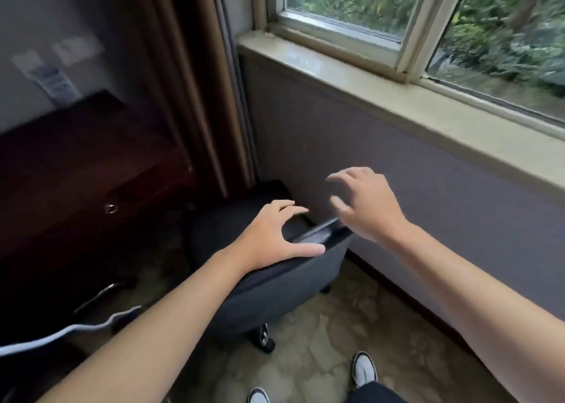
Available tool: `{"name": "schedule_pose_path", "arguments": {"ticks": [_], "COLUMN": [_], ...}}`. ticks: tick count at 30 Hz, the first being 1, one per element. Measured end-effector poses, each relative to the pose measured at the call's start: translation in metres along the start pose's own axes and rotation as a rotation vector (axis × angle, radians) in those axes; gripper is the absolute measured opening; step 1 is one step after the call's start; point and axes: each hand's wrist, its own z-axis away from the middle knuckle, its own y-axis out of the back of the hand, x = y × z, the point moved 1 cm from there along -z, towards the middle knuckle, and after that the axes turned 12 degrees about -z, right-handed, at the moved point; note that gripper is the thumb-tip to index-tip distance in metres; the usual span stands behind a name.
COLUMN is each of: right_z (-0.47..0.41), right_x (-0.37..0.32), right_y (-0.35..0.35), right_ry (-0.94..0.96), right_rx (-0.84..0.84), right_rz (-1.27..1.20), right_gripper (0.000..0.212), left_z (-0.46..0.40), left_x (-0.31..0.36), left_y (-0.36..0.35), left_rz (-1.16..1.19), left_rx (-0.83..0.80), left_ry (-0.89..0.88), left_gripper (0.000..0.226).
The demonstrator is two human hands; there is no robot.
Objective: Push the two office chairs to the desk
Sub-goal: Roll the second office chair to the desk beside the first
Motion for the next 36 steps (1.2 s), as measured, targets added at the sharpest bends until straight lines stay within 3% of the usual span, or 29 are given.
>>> {"name": "schedule_pose_path", "arguments": {"ticks": [2, 4, 6, 9, 12, 17, 21, 25, 30, 36], "right_z": [-0.011, -0.008, 0.001, 0.029, 0.040, 0.024, -0.007, -0.013, -0.013, -0.031], "right_x": [-0.005, -0.012, -0.021, -0.027, -0.014, 0.048, 0.088, 0.107, 0.115, 0.106], "right_y": [-0.023, -0.038, -0.045, -0.043, -0.027, -0.003, 0.018, 0.031, 0.037, 0.017], "right_ry": [-0.015, -0.012, 0.105, 0.303, 0.405, 0.289, 0.108, 0.092, 0.204, 0.251], "right_rx": [-0.299, -0.416, -0.369, -0.335, -0.295, -0.459, -0.682, -0.605, -0.499, -0.694], "right_rz": [-0.006, -0.037, -0.058, -0.067, -0.075, -0.089, -0.019, 0.040, 0.025, 0.080], "right_gripper": [0.040, 0.041, 0.034, 0.033, 0.034, 0.026, 0.035, 0.039, 0.036, 0.038], "left_z": [0.018, 0.035, 0.051, 0.069, 0.073, 0.054, 0.028, 0.008, 0.001, 0.015], "left_x": [-0.013, -0.024, -0.031, -0.023, -0.002, 0.053, 0.093, 0.123, 0.133, 0.115], "left_y": [0.011, 0.025, 0.036, 0.029, 0.012, -0.024, -0.052, -0.073, -0.080, -0.052], "left_rz": [-0.044, -0.096, -0.168, -0.199, -0.178, -0.083, 0.020, 0.051, 0.118, 0.083], "left_rx": [0.067, 0.115, 0.058, -0.165, -0.165, -0.168, -0.107, -0.129, -0.149, -0.081], "left_ry": [0.123, 0.303, 0.485, 0.682, 0.795, 0.868, 0.858, 0.858, 0.889, 0.951], "left_gripper": [0.071, 0.072, 0.070, 0.056, 0.049, 0.049, 0.056, 0.062, 0.065, 0.067]}}
